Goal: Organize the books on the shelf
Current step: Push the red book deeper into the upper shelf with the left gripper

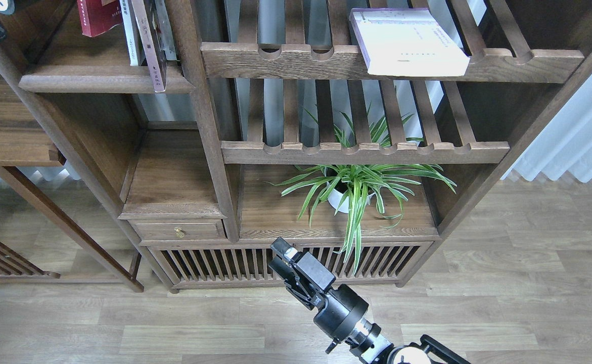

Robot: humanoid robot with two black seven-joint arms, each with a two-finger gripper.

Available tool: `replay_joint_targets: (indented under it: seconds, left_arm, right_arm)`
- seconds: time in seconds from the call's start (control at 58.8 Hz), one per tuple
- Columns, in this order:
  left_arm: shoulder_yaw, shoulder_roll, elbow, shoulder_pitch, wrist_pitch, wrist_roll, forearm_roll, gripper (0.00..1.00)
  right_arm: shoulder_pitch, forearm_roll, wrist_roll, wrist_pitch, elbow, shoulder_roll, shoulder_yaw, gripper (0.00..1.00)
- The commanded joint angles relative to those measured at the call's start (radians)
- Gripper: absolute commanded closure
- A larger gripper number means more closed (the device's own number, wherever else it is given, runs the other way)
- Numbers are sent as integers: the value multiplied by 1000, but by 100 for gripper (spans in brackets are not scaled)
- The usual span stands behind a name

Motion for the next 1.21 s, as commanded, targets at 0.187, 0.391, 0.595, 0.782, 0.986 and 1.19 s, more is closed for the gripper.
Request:
replay_joint_targets:
  seconds: [0.187,0.391,0.595,0.782,0.986,1.19]
  left_arm:
    - [22,-4,-11,29,0,-60,0,94]
    - [32,-3,-22,62,0,-75,0,94]
    - [29,3,-45,95,0,-78,-2,94]
    - [19,10,-48,113,0,-92,-2,94]
    - [12,20,-51,115,0,-94,-10,86]
    - [-24,20,-67,134,0,-84,-20,59]
  right_arm:
    - [-3,0,0,0,0,-3,1,1]
    - [-2,1,0,0,0,-3,2,1]
    - [-2,1,0,0,0,-3,13,1]
    - [-2,1,-2,0,6,-4,13,1]
    - [-2,1,0,0,8,-6,13,1]
    - [-5,1,0,0,14,-9,14,1]
